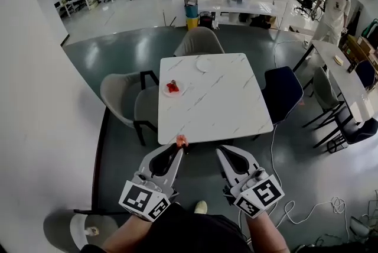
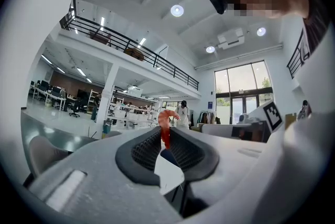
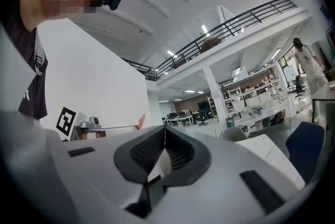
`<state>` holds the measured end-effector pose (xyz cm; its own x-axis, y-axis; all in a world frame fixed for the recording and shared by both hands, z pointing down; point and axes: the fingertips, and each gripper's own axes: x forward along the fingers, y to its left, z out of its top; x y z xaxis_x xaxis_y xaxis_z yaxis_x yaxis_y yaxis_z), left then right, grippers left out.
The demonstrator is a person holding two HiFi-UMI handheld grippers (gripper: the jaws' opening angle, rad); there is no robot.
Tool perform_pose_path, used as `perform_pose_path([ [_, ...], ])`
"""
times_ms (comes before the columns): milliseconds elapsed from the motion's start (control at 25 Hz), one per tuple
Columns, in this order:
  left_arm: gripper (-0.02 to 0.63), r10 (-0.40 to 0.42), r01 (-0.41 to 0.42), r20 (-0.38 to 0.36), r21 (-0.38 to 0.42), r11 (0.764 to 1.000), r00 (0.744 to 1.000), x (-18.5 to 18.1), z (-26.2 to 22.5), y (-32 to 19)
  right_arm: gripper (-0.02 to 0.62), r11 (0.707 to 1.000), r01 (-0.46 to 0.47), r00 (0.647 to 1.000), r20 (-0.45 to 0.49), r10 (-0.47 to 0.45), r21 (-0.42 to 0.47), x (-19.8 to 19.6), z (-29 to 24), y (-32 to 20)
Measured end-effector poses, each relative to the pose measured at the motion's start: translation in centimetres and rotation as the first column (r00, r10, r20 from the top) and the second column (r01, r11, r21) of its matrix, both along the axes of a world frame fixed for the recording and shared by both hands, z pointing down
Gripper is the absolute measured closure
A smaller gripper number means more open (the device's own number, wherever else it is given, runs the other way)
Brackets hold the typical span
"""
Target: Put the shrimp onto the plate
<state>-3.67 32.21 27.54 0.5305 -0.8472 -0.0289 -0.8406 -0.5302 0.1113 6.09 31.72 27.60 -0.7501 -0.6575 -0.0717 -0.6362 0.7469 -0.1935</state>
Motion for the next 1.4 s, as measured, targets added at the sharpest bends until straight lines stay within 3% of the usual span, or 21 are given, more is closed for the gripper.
perform_pose_path([
  [240, 0.551, -0.021, 0.021, -0.003, 0.004, 1.000, 1.000, -0.6, -0.6, -2.6, 0.592, 1.000, -0.002, 1.000, 0.001, 0.002, -0.009, 0.3, 0.0, -2.2],
  [480, 0.551, 0.007, -0.007, -0.012, -0.004, 1.000, 1.000, -1.2, -0.1, -7.1, 0.592, 1.000, -0.016, 1.000, -0.014, 0.015, -0.026, -0.8, 0.6, -6.3],
  [1000, 0.551, 0.128, -0.128, 0.008, 0.003, 0.992, 0.992, -5.0, 1.1, -24.2, 0.592, 0.991, -0.131, 0.991, -0.040, 0.129, -0.035, -5.4, 0.8, -22.3],
  [1400, 0.551, 0.202, -0.202, 0.001, -0.005, 0.979, 0.979, -6.1, 2.5, -33.1, 0.592, 0.974, -0.220, 0.975, -0.036, 0.218, -0.052, -7.2, 1.5, -30.5],
])
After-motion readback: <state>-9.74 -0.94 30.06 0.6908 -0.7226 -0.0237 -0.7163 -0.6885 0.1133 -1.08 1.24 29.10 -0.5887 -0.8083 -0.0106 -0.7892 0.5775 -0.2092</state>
